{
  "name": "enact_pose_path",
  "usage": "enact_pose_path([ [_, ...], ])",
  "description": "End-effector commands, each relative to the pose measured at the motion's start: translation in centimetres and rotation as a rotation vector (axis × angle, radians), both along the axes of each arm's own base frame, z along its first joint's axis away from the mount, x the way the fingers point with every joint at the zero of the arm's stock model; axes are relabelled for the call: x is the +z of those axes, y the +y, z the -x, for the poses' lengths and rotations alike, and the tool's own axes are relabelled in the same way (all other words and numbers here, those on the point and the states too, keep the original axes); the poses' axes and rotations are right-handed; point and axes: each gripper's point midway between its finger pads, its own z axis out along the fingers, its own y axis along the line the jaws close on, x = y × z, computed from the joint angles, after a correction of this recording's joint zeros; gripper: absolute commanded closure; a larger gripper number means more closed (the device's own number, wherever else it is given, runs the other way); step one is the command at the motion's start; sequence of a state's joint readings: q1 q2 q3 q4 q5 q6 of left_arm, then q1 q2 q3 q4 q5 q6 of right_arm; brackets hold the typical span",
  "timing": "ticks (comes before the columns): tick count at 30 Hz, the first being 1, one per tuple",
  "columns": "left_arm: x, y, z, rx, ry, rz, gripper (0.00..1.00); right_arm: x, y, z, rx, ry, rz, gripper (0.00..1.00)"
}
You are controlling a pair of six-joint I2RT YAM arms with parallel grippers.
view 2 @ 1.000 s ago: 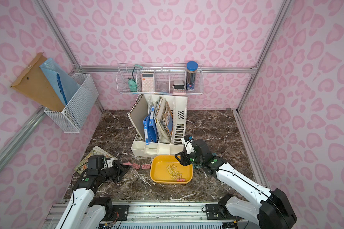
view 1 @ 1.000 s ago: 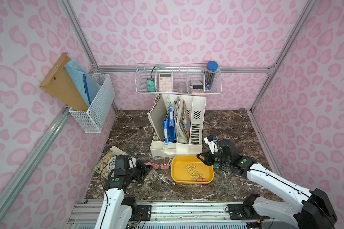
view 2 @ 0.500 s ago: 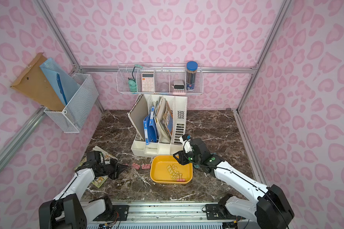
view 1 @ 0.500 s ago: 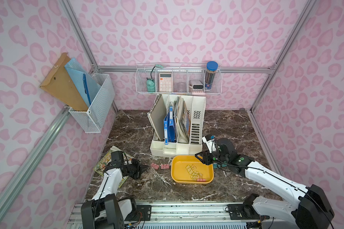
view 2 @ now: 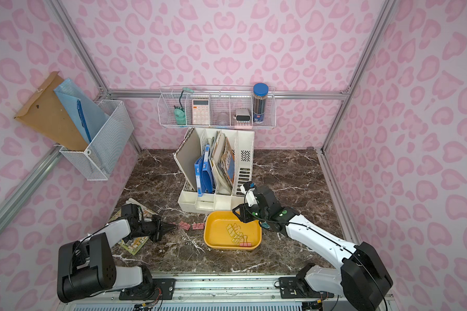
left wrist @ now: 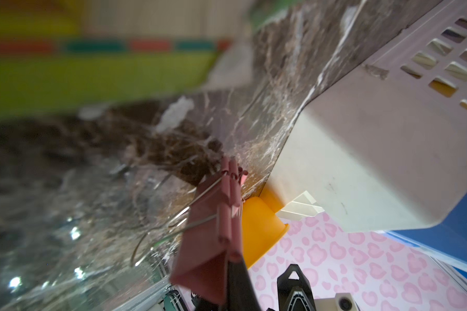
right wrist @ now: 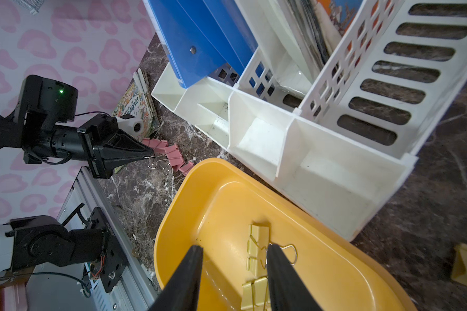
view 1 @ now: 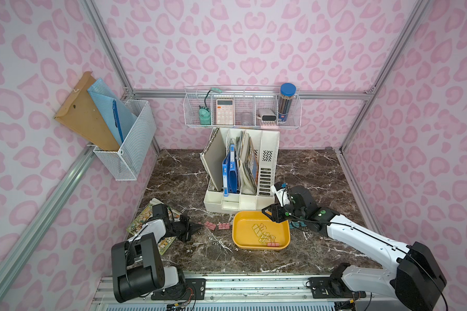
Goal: Take out the binder clips from the storage box
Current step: Place the binder clip at the center of the board, then pick up the binder clip from the storage box.
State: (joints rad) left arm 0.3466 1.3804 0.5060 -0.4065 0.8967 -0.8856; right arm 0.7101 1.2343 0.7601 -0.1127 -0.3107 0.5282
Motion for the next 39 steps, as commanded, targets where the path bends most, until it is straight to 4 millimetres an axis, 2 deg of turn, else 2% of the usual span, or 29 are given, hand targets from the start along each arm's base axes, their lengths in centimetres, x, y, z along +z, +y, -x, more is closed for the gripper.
enact_pose_path([
  [1, -1.1, 0.4, 0.3, 0.01, 0.035, -0.028, 0.94, 0.4, 0.4, 0.0, 0.014, -0.011, -0.004, 0.56],
  [6, -1.6, 1.5, 1.3, 0.016, 0.102, -0.125, 0.78, -0.7, 0.8, 0.5, 0.027, 0.017, 0.023, 0.56],
  [10, -1.7, 2.8, 2.4, 0.027, 0.159, -0.228, 0.74, -2.0, 1.1, 0.9, 0.028, 0.036, 0.077, 0.55],
  [14, -0.9, 3.3, 2.6, 0.039, 0.149, -0.273, 0.7, -4.2, 0.8, 1.1, 0.007, 0.097, 0.17, 0.54],
  [18, 0.8, 3.8, 2.8, 0.059, 0.11, -0.324, 0.61, -6.5, 0.2, 1.5, -0.014, 0.151, 0.253, 0.52],
  [23, 5.3, 3.9, 2.5, 0.041, -0.043, -0.426, 0.48, -7.8, 0.9, 2.4, 0.03, 0.189, 0.273, 0.56],
  [27, 9.0, 1.7, 1.7, -0.056, -0.203, -0.493, 0.43, -8.3, 1.7, 2.9, 0.067, 0.204, 0.268, 0.66],
  [30, 10.4, -0.5, 1.4, -0.155, -0.274, -0.558, 0.4, -9.1, 1.8, 2.7, 0.064, 0.217, 0.303, 0.68],
  [35, 10.7, -3.9, 0.8, -0.275, -0.336, -0.616, 0.37, -9.2, 2.0, 2.3, 0.071, 0.195, 0.319, 0.72],
  [36, 10.8, -4.7, 0.6, -0.295, -0.356, -0.619, 0.36, -9.2, 2.1, 2.3, 0.074, 0.203, 0.321, 0.75],
  [37, 10.9, -5.4, 0.4, -0.313, -0.37, -0.617, 0.36, -9.2, 2.4, 2.4, 0.088, 0.202, 0.317, 0.82],
  [39, 11.0, -6.5, 0.1, -0.341, -0.386, -0.627, 0.36, -9.3, 2.9, 2.7, 0.108, 0.219, 0.301, 0.85],
])
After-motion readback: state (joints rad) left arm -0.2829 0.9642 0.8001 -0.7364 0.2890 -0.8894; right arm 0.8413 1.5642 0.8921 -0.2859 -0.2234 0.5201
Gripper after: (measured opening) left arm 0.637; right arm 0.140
